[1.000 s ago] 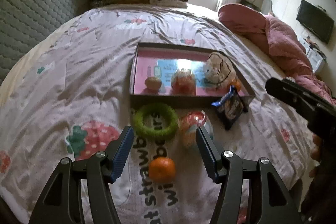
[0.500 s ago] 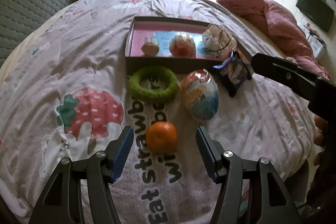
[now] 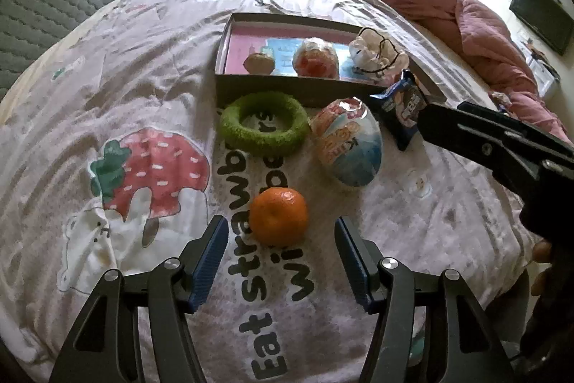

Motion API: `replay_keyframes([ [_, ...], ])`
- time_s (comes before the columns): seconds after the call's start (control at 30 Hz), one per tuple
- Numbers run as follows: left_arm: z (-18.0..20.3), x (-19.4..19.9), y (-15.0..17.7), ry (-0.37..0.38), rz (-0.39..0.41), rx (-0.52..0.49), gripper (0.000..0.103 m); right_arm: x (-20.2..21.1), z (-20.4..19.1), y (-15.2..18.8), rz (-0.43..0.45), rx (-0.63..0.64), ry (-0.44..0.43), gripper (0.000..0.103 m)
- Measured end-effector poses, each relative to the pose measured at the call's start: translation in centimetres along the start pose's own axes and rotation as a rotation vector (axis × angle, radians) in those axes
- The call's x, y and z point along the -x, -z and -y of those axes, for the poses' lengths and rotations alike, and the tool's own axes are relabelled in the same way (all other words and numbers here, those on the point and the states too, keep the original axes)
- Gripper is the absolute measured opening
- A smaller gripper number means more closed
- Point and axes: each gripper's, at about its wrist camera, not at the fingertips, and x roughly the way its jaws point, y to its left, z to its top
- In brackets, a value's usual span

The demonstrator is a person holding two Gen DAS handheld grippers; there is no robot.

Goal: Organize objects
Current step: 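Move the left tool to the mandarin orange while the right tool approaches the large Kinder egg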

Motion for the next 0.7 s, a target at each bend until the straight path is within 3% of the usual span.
replay_keyframes([
  [0.7, -0.9, -1.6, 0.3, 0.018, -0.033, 0.036, 0.063, -2.5, -0.7, 0.8, -0.063, 0.017, -0.009, 0.069],
])
